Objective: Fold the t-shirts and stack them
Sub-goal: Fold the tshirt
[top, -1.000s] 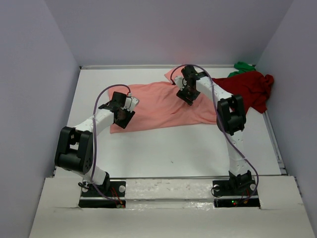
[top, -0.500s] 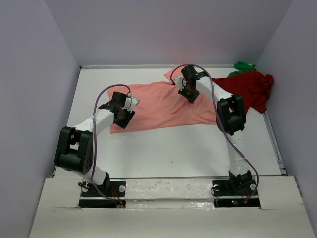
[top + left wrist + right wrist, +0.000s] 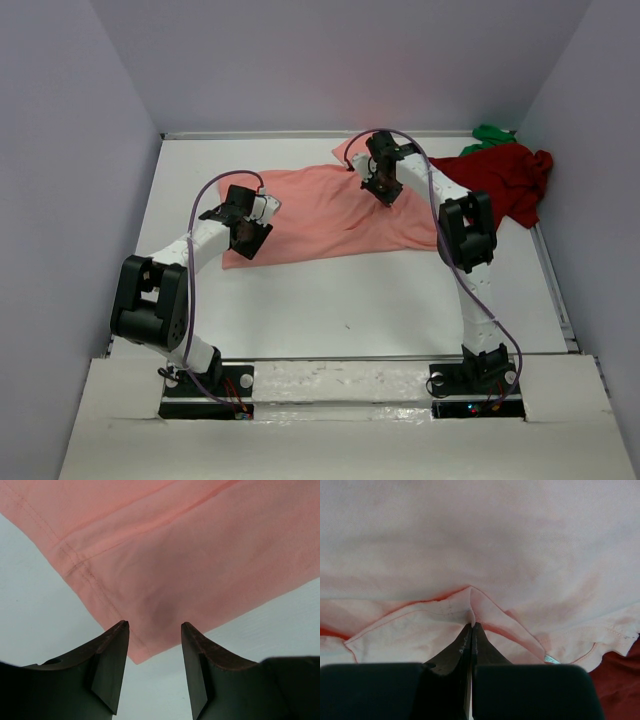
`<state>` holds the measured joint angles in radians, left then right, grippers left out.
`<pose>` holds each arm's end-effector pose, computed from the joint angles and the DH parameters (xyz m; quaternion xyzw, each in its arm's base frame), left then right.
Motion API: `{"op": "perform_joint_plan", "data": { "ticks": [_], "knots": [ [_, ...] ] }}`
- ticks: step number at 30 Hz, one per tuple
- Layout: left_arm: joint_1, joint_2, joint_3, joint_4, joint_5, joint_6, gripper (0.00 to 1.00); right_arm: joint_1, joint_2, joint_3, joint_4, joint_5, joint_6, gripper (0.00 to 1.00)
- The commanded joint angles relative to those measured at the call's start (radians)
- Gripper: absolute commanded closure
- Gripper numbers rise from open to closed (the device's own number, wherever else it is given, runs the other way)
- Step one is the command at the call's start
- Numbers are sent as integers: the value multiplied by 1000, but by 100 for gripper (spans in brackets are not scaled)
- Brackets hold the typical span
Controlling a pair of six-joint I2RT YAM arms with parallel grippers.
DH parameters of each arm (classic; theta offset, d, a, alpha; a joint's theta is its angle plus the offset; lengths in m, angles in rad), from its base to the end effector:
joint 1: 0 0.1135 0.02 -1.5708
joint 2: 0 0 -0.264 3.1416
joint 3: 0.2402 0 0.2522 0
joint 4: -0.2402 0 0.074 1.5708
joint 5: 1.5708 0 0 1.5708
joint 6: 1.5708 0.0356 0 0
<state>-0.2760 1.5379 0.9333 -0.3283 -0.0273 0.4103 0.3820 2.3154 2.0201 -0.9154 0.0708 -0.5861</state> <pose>0.3007 -0.0841 0.1994 0.3154 0.8956 0.0340 0.3120 0.4550 0.1801 0.1913 -0.4519 0.8732 -0.0529 0.1745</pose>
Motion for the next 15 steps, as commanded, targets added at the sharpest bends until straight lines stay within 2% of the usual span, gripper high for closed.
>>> {"op": "perform_joint_plan", "data": {
  "ticks": [1,15],
  "knots": [
    [-6,-19,1,-17,4,7,43,11,-31,45,-10,-19,2,100],
    [-9,-10,6,-20,1,7,43,11,-90,26,6,-135,-21,100]
  ]
}}
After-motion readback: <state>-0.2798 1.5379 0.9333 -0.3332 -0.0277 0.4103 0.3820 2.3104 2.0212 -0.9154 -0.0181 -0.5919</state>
